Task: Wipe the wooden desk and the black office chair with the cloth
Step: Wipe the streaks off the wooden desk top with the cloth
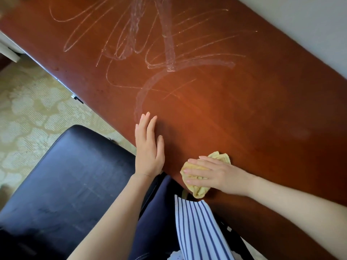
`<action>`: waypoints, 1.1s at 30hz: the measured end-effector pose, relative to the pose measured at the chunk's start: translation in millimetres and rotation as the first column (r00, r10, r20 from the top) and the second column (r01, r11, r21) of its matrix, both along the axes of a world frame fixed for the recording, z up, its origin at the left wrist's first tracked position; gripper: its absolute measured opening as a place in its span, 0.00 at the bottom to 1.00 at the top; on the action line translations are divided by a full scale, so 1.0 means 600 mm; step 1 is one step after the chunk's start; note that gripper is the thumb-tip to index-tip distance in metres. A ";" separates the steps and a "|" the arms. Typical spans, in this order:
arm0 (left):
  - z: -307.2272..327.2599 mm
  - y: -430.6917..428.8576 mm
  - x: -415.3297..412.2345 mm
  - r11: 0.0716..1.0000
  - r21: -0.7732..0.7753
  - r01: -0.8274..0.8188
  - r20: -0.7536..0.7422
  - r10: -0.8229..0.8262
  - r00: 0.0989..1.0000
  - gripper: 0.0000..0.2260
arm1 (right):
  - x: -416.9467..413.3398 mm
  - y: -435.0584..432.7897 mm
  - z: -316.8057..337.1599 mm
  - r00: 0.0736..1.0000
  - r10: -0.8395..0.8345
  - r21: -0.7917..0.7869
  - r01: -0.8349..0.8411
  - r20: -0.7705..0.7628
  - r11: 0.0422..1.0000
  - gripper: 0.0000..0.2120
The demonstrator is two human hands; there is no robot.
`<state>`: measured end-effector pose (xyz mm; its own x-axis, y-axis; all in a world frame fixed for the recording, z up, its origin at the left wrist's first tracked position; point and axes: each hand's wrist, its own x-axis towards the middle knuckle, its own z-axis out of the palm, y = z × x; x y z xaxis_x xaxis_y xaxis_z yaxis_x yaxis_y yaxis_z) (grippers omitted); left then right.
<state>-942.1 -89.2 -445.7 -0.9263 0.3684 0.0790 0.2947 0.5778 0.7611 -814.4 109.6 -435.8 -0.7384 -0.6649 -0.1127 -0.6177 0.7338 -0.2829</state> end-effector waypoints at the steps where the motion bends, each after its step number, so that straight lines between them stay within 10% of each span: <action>1: 0.001 -0.005 0.003 0.999 -0.044 -0.032 -0.053 0.029 0.998 0.20 | -0.008 0.005 0.000 0.998 0.058 0.009 -0.058 -0.013 0.998 0.25; 13: -0.011 -0.092 0.069 0.922 -0.130 -0.365 -0.008 0.368 0.930 0.22 | -0.218 -0.074 0.014 0.937 0.342 0.061 -0.346 0.073 0.936 0.23; 19: -0.001 -0.100 0.060 0.927 -0.093 -0.363 0.016 0.366 0.931 0.20 | -0.304 -0.131 0.020 0.995 -0.023 0.050 0.018 0.092 0.999 0.25; 24: 0.006 -0.078 0.046 0.949 -0.061 -0.310 0.016 0.312 0.950 0.19 | -0.306 -0.149 0.015 0.870 -0.482 -0.025 0.487 0.107 0.873 0.27; 33: 0.009 0.010 0.026 0.989 -0.142 -0.025 -0.039 0.020 0.999 0.21 | -0.101 -0.023 -0.011 0.779 -0.627 -0.083 0.624 -0.005 0.777 0.31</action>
